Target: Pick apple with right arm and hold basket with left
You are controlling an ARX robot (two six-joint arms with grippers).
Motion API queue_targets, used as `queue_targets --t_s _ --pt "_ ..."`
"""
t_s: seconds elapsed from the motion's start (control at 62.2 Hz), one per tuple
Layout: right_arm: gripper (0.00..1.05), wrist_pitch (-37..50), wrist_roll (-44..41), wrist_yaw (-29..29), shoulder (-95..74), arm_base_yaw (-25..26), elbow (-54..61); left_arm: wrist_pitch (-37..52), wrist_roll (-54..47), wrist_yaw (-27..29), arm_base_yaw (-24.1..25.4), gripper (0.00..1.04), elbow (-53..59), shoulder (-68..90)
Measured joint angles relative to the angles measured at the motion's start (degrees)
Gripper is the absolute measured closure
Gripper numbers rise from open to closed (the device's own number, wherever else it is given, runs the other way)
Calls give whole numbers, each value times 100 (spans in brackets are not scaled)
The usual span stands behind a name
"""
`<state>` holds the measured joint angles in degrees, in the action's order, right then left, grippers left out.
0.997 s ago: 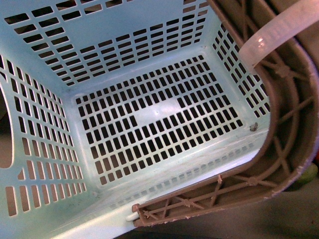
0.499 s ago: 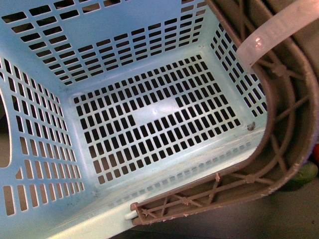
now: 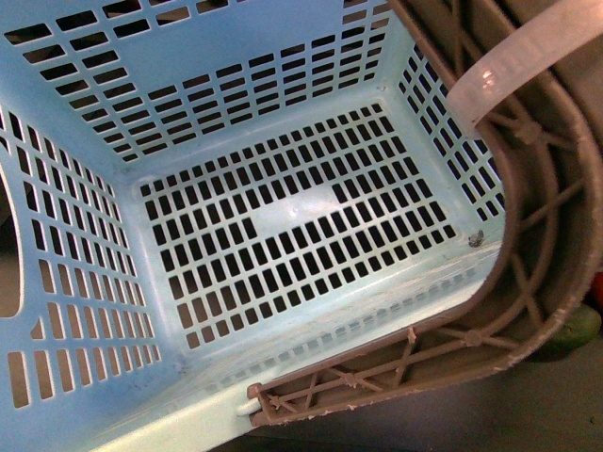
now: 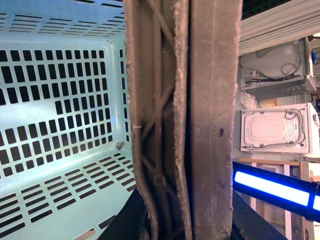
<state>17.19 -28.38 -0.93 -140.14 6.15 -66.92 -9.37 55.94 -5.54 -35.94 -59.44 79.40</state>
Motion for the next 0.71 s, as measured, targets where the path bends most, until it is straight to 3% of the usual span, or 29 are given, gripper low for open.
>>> queue_targets --t_s 0.45,0.611,0.708 --pt "9 -46 162 -76 -577 24 -490 0 2 -7 0 87 0 0" --pt "24 118 275 -24 -581 24 -417 0 0 0 0 87 0 0" --pt "25 247 323 42 -525 28 -280 0 2 -4 0 87 0 0"
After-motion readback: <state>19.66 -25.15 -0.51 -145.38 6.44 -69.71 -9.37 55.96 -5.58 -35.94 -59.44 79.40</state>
